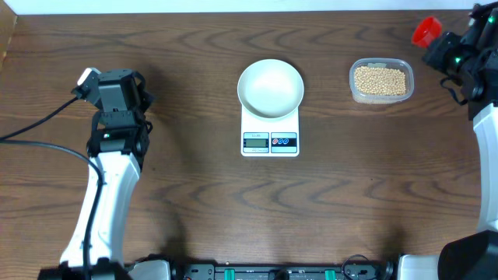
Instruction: Scoop item into bowl and weigh 50g on scale
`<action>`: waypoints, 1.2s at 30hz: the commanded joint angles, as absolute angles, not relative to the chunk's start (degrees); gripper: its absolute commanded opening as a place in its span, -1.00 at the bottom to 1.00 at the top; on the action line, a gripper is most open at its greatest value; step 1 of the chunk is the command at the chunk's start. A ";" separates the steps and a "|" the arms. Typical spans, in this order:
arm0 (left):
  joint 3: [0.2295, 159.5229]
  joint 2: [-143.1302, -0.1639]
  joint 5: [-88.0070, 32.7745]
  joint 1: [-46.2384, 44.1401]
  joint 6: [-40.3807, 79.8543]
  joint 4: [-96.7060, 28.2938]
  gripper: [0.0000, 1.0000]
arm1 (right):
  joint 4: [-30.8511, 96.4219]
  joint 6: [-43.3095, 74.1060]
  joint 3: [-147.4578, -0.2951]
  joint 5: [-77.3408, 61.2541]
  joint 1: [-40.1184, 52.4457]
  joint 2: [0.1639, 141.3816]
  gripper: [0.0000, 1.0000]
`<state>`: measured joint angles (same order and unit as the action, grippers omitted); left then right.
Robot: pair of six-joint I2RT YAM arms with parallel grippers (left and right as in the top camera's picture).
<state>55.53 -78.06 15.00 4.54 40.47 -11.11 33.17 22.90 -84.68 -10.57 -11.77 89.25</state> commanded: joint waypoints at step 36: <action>55.51 -90.24 -10.87 -31.42 25.30 -18.39 -0.86 | 42.15 18.09 -85.49 -11.14 -11.53 89.62 -0.98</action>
